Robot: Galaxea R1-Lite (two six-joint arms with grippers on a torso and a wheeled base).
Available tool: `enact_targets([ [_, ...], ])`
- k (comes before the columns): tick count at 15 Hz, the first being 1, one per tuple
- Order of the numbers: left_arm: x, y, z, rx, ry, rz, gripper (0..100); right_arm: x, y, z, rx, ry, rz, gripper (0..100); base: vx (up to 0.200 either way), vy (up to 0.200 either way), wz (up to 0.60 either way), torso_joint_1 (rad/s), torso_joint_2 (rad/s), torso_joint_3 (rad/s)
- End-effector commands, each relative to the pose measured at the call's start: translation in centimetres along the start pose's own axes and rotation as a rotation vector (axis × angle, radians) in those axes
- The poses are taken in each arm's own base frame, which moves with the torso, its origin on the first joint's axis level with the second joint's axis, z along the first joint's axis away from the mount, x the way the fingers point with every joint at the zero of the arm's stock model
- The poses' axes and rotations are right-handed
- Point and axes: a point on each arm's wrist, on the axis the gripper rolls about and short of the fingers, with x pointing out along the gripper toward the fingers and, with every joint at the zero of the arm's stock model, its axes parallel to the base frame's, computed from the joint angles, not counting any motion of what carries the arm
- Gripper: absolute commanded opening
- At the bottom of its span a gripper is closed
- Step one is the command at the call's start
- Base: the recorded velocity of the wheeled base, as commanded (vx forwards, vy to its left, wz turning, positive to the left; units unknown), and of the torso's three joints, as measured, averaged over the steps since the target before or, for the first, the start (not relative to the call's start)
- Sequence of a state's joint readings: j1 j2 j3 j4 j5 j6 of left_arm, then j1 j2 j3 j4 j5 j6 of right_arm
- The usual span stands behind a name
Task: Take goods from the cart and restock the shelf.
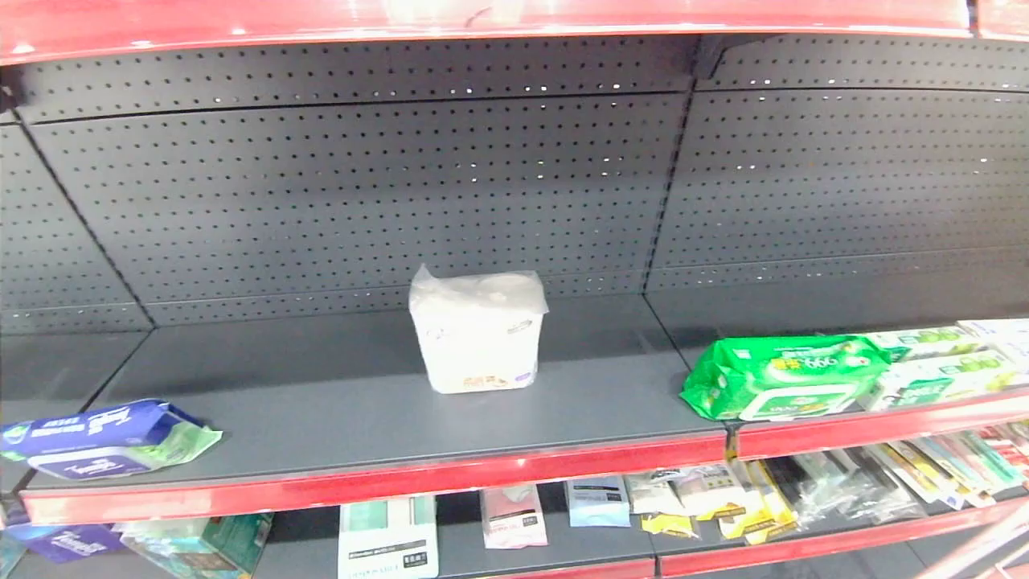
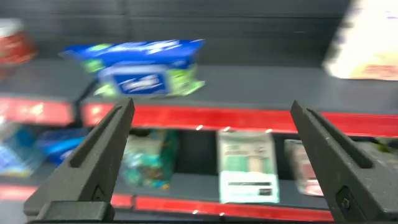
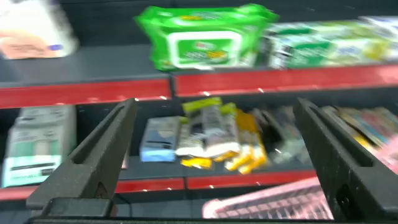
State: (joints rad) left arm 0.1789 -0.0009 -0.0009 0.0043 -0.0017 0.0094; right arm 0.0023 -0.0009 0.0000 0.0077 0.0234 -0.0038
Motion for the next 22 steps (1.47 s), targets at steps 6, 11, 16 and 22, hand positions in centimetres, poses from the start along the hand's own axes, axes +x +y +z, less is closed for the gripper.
enact_targets([
  [6, 0.0, 0.0, 0.0, 0.0, 0.001, 0.001, 100, 0.0, 0.0, 0.0, -0.001, -0.001, 0.002, 100, 0.0, 0.0, -0.6, -0.001, 0.0, 0.002],
  [11, 0.0, 0.0, 0.0, -0.002, 0.001, 0.001, 100, 0.0, 0.0, 0.0, -0.001, -0.001, 0.002, 100, 0.0, 0.0, -0.6, -0.002, 0.0, 0.0],
  [16, 0.0, 0.0, 0.0, 0.0, 0.001, 0.001, 100, 0.0, 0.0, 0.0, -0.001, -0.001, 0.002, 100, 0.0, 0.0, -0.6, 0.001, 0.0, 0.003],
  [22, 0.0, 0.0, 0.0, -0.003, 0.002, 0.001, 100, -0.7, 0.0, 5.0, 0.012, -0.093, 0.039, 100, 0.0, 0.0, 0.0, 0.0, 0.0, 0.0],
])
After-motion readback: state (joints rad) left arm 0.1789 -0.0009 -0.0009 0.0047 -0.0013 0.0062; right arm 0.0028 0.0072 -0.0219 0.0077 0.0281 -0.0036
